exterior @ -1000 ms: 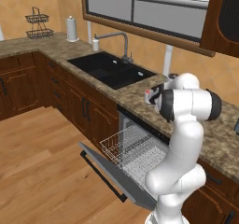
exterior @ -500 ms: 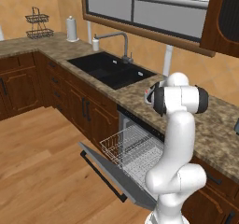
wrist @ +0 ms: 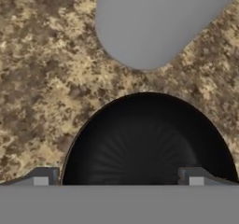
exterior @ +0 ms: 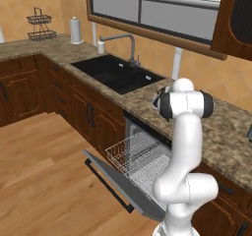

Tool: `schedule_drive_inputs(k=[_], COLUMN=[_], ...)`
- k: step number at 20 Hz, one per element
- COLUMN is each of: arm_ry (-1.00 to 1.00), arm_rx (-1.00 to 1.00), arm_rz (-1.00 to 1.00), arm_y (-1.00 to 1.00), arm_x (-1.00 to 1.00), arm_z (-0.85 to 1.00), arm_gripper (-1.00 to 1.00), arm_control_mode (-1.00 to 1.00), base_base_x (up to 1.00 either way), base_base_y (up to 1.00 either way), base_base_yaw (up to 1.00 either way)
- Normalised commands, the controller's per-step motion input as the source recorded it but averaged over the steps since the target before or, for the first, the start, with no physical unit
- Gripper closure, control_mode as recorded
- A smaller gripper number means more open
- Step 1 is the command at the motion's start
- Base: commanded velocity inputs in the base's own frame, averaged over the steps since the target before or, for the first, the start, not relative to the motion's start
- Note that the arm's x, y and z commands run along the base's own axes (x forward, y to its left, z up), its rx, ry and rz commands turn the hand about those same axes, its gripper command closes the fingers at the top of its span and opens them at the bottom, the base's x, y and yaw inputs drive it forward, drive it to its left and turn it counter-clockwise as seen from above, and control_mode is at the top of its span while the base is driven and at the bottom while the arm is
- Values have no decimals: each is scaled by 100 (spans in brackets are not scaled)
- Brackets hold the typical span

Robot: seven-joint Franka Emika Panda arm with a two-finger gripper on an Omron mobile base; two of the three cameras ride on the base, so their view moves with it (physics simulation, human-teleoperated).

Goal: Pick up the cup and bowl from the counter, place them in the dishwasher, and close the dishwasher door.

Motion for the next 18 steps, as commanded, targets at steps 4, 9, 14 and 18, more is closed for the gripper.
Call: schedule_drive_inputs(k=[4,9,14,18], arm_ry=[1,0,0,0], arm_rx=[-2,-3,-2,0], arm_rz=[0,0,0,0], arm_y=[3,12,56,91], arm_x=[18,-5,-48,-79], arm_z=[-31,-17,-1,0], arm_gripper=[100,100,100,100], arm_control_mode=[-100,-100,-100,-100], base_base_x=[0,0,0,0], base_base_y=[0,0,0,0], base_base_yaw=[0,0,0,0])
